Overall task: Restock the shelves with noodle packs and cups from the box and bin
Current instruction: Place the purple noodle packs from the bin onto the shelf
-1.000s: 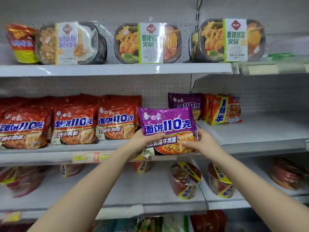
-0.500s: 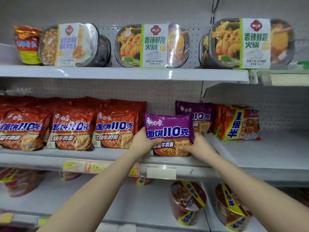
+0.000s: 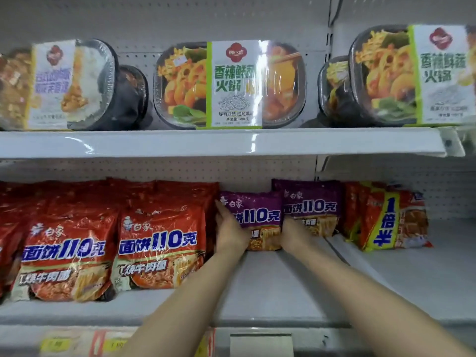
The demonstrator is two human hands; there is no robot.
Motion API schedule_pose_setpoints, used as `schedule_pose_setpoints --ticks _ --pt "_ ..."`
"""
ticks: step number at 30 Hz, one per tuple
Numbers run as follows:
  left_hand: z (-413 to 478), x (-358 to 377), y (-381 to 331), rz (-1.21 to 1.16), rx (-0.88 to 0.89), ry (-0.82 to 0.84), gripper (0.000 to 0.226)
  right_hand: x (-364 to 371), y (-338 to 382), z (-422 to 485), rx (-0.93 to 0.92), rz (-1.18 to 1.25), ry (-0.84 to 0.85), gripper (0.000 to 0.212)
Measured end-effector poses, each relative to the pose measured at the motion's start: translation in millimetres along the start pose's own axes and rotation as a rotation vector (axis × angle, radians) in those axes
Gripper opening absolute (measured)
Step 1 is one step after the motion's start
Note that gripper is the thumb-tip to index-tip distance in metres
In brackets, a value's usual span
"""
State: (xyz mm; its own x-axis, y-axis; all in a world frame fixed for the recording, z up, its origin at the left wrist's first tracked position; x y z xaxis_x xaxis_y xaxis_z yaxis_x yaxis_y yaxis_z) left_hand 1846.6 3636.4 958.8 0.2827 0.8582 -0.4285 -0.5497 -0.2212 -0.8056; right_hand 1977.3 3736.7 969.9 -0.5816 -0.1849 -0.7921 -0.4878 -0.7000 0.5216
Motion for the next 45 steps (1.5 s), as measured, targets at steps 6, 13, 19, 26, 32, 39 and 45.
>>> schedule_pose_setpoints --ticks 6,13,19,26,32,39,45 --pt "36.1 22.3 31.0 0.110 -0.027 0.090 0.145 23.2 -13.0 52.3 0.097 -0.076 -0.033 0.042" --pt "59.6 50.8 47.1 0.388 0.120 0.009 0.122 37.8 -27.7 93.5 0.146 -0.263 -0.048 0.031" --pt "63.2 63.6 49.1 0.569 0.061 0.057 0.115 26.9 -24.4 96.5 0.141 -0.704 0.086 0.023" --pt "58.7 63.1 33.0 0.547 -0.036 0.157 0.111 29.0 -18.1 88.3 0.100 -0.753 0.133 0.022" --pt "37.3 62.5 -0.3 0.355 -0.266 0.270 0.111 7.5 -22.1 55.1 0.060 -0.549 0.104 0.036" --pt "-17.9 86.2 -61.9 0.403 0.095 0.518 0.102 -45.9 -59.6 0.6 0.093 -0.464 -0.016 0.040" --pt "-77.6 101.8 -146.8 0.325 0.441 0.585 0.042 -127.2 -117.2 -78.9 0.201 -0.407 -0.220 0.020"
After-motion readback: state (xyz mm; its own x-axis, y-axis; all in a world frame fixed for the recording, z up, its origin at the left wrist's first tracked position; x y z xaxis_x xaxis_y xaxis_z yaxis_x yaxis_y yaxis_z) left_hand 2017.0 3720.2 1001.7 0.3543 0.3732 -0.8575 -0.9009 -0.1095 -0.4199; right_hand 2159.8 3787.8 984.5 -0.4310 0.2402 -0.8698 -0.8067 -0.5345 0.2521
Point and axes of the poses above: each hand's wrist, its own z-axis towards the middle knuckle, its own x-axis out of the palm, y = z × x, the point moved 4 cm from there along z, towards the middle knuckle, and after that the axes turned 2 degrees about -y, right-handed, at the moved point
